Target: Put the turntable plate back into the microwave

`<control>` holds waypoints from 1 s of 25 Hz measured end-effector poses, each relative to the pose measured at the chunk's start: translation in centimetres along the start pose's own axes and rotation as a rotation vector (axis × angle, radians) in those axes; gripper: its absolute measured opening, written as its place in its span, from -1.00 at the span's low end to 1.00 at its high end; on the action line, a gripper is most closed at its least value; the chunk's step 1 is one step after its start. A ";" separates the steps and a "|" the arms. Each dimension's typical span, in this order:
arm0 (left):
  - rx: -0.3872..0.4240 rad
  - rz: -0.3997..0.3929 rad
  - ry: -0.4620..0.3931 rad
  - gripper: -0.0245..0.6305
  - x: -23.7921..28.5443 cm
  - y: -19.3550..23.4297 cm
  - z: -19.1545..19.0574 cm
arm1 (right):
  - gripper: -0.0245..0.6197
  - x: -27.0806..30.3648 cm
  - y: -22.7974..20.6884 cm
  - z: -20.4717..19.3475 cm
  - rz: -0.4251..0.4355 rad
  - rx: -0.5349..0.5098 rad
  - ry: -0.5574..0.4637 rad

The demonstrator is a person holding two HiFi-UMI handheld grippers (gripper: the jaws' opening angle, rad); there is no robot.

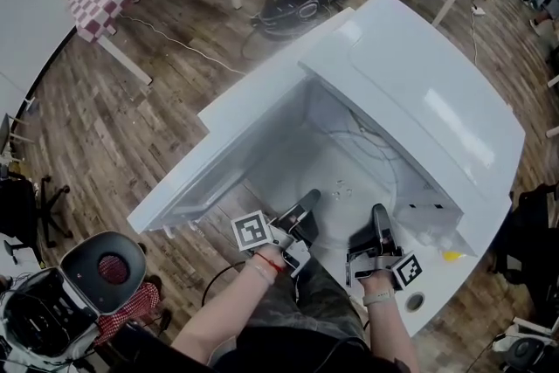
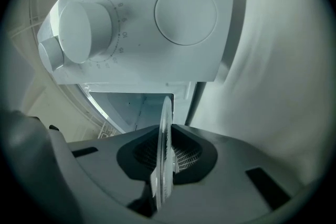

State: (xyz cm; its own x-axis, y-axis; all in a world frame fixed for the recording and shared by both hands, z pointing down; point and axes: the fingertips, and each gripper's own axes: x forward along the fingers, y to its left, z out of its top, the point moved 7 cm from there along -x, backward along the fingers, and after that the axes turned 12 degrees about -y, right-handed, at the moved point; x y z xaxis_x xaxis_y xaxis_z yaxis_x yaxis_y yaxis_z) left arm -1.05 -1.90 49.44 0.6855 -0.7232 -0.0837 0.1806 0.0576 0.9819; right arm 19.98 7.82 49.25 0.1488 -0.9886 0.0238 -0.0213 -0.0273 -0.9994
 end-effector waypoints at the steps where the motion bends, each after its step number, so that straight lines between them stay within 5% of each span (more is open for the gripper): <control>1: -0.002 -0.002 -0.001 -0.84 0.2 0.0 -0.1 | -0.80 0.0 0.0 0.2 -0.003 0.000 -0.003; 9: -0.023 -0.007 -0.025 -0.84 1.2 0.2 -0.2 | -0.76 0.4 0.0 -0.1 0.004 -0.013 0.013; 25: -0.020 -0.023 -0.087 -0.84 2.9 0.4 0.2 | -0.71 0.0 -0.2 -5.2 -0.001 0.020 0.243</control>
State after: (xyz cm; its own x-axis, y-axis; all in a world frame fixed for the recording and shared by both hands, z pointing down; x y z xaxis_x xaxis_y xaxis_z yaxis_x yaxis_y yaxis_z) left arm 0.85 -4.08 49.60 0.6173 -0.7815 -0.0906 0.2104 0.0530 0.9762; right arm 14.81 7.02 49.60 -0.0931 -0.9953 0.0276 -0.0011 -0.0277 -0.9996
